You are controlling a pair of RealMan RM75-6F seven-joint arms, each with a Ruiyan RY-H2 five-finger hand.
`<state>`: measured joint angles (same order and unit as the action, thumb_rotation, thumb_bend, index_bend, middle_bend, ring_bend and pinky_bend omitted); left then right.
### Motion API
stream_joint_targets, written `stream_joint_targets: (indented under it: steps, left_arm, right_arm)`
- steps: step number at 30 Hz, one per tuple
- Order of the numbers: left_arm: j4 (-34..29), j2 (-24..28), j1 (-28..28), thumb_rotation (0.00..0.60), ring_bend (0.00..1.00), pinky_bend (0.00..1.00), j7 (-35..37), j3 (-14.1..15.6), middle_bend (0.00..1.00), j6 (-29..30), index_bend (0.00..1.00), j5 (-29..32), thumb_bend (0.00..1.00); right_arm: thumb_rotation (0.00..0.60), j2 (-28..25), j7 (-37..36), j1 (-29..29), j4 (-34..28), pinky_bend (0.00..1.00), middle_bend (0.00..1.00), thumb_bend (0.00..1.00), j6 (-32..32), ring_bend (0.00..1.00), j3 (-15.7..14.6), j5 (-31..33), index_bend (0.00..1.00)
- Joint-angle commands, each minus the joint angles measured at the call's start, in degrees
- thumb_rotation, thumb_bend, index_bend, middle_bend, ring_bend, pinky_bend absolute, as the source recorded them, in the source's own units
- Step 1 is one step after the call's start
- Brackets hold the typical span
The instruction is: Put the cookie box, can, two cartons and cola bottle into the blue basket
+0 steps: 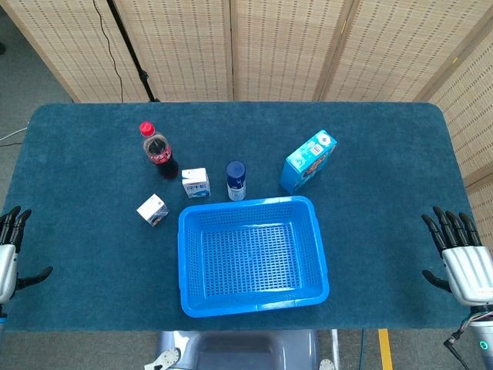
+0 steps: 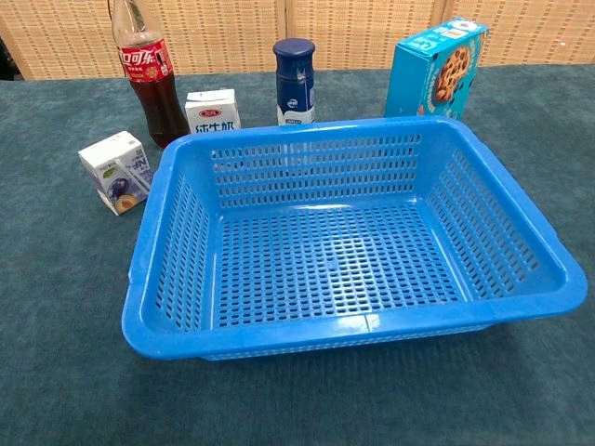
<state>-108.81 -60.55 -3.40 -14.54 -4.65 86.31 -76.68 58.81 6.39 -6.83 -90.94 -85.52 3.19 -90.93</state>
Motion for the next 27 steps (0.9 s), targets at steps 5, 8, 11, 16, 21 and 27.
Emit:
stream_joint_targets:
  steps: [5, 8, 11, 16, 21, 27]
  left_arm:
    - [0.3, -0.1, 0.2, 0.600, 0.00, 0.00, -0.2, 0.3, 0.00, 0.4, 0.00, -0.5, 0.00]
    - [0.6, -0.3, 0.1, 0.600, 0.00, 0.00, -0.5, 0.2, 0.00, 0.4, 0.00, -0.5, 0.00]
    - [0.4, -0.3, -0.1, 0.600, 0.00, 0.00, -0.8, 0.2, 0.00, 0.1, 0.00, -0.3, 0.00]
    - [0.3, -0.3, -0.1, 0.600, 0.00, 0.00, -0.7, 0.6, 0.00, 0.0, 0.00, -1.0, 0.00]
    - [0.1, 0.3, -0.4, 0.600, 0.00, 0.00, 0.1, 0.8, 0.00, -1.1, 0.00, -0.9, 0.00]
    - [-0.3, 0.1, -0.8, 0.600, 0.00, 0.00, -0.5, 0.1, 0.00, -1.6, 0.00, 1.0, 0.00]
  right_arm:
    - [0.600, 0.0, 0.3, 0.0, -0.1, 0.00, 0.00, 0.00, 0.1, 0.00, -0.2, -0.1, 0.00]
    - [0.600, 0.1, 0.5, 0.0, -0.3, 0.00, 0.00, 0.00, 0.4, 0.00, -0.4, -0.3, 0.00]
    - [0.600, 0.1, 0.7, -0.1, -0.4, 0.00, 0.00, 0.00, 0.7, 0.00, -0.7, -0.6, 0.00]
    - [0.600, -0.1, 0.3, -0.9, -0.5, 0.00, 0.00, 0.00, 1.3, 0.00, -0.3, -0.7, 0.00]
    - [0.600, -1.4, -0.3, -3.5, 1.7, 0.00, 0.00, 0.00, 3.6, 0.00, 0.9, -1.2, 0.00]
    - [0.600, -4.8, -6.5, -11.4, 4.5, 0.00, 0.00, 0.00, 7.5, 0.00, 6.0, -2.8, 0.00]
